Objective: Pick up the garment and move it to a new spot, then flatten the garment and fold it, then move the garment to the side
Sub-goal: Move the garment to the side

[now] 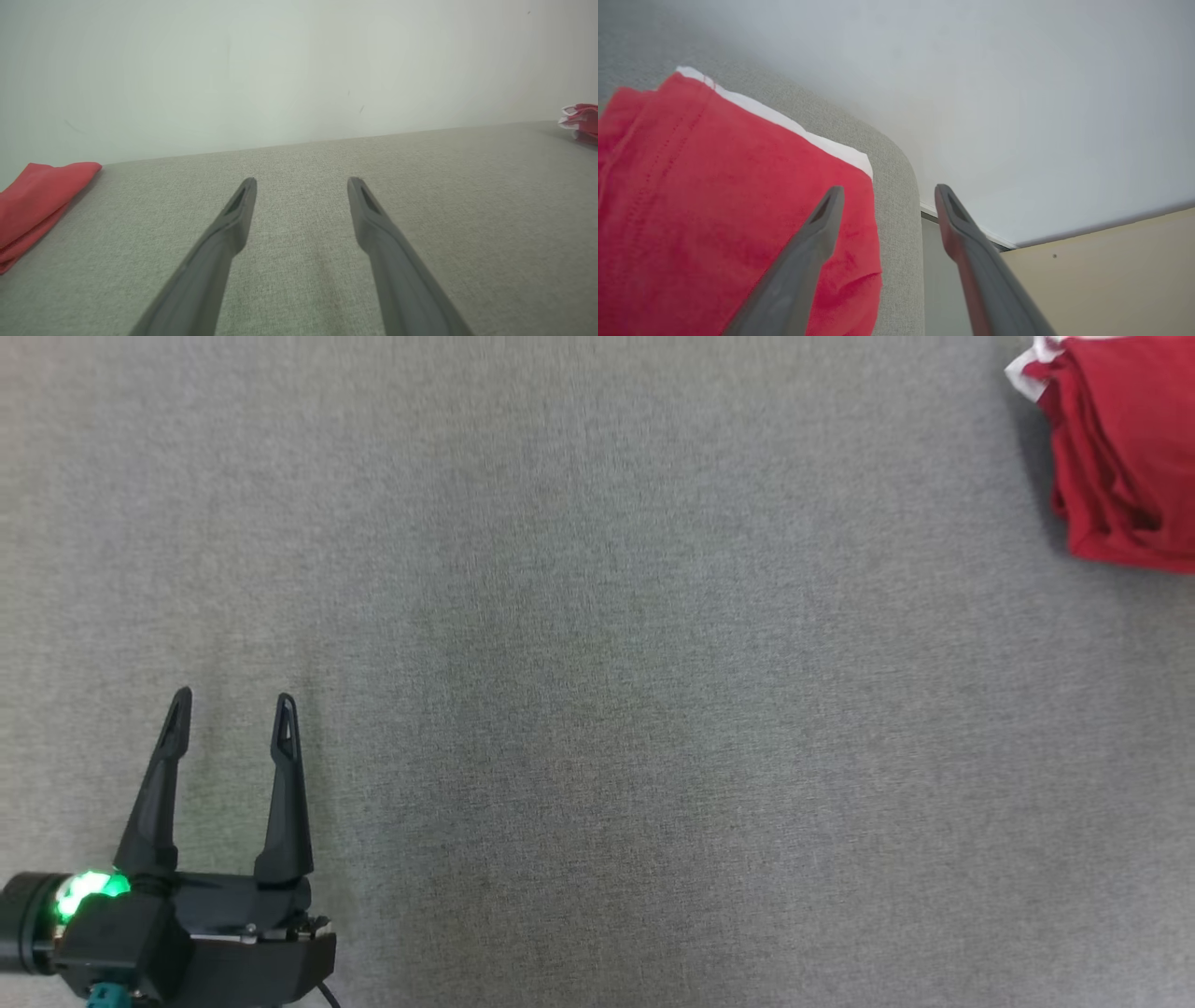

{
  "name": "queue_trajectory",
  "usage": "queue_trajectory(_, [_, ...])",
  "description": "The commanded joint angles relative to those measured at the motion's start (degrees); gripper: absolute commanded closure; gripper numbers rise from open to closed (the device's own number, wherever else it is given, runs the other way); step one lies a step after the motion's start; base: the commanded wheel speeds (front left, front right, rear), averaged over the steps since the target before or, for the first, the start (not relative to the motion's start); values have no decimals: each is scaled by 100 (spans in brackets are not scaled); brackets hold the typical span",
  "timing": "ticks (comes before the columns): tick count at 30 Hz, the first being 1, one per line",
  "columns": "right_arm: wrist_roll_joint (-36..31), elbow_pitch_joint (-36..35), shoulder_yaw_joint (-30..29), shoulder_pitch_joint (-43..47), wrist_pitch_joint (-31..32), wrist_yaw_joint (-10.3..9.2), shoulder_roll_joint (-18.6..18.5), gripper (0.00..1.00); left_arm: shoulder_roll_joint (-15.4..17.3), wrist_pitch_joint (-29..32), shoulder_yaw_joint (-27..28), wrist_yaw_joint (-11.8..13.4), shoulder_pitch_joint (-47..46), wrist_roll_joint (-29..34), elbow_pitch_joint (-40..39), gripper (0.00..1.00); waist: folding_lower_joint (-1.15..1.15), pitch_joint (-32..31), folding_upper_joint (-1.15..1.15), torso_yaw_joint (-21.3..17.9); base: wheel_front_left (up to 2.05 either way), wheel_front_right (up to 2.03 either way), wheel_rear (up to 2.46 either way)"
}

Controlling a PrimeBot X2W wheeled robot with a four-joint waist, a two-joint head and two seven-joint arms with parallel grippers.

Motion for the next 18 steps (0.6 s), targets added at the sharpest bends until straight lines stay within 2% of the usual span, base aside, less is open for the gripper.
queue_trajectory(1, [81, 0, -78, 94, -97, -11, 75, 0, -31, -16, 32, 10, 101, -10, 71, 0, 0, -250, -1, 9, 0, 0, 0])
queue_trajectory(6, [239, -209, -441, 456, -250, -11, 320, 0, -109, -16, 112, 10, 339, -101, 280, 0, 0, -775, -1, 30, 0, 0, 0])
queue_trajectory(11, [386, -1452, -1274, 1419, -252, -11, 508, 0, -179, -16, 111, 10, 618, -156, 487, 0, 0, -1295, -1, 125, 0, 0, 0])
queue_trajectory(18, [278, -3238, -2911, 3350, -249, -10, 1219, 0, -243, -16, 126, 10, 892, -211, 675, 0, 0, -1828, -1, 250, 0, 0, 0])
